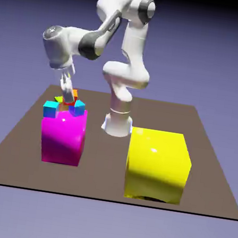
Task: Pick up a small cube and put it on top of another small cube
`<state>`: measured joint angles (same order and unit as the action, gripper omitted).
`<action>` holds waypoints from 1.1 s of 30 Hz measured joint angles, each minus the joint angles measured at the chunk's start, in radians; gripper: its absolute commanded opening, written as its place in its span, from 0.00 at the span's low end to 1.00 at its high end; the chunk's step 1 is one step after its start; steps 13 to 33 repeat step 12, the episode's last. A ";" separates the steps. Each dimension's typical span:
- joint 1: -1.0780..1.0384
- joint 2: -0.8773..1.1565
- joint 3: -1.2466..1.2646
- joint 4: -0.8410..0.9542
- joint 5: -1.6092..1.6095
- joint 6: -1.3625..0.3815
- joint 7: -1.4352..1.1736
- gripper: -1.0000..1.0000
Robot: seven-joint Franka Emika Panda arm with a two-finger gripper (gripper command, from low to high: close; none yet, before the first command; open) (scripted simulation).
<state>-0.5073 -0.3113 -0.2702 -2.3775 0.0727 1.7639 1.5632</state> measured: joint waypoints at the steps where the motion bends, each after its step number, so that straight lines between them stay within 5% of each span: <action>1: -0.036 -0.018 -0.028 -0.010 0.030 0.000 0.022 0.00; 5: -0.130 -0.103 -0.122 -0.025 0.142 -0.026 0.101 0.00; 9: -0.114 -0.074 -0.112 -0.169 0.173 0.146 0.072 0.00; 10: -0.113 -0.073 -0.111 -0.176 0.174 0.154 0.071 1.00; 33: -0.113 -0.073 -0.111 -0.176 0.172 0.153 0.071 1.00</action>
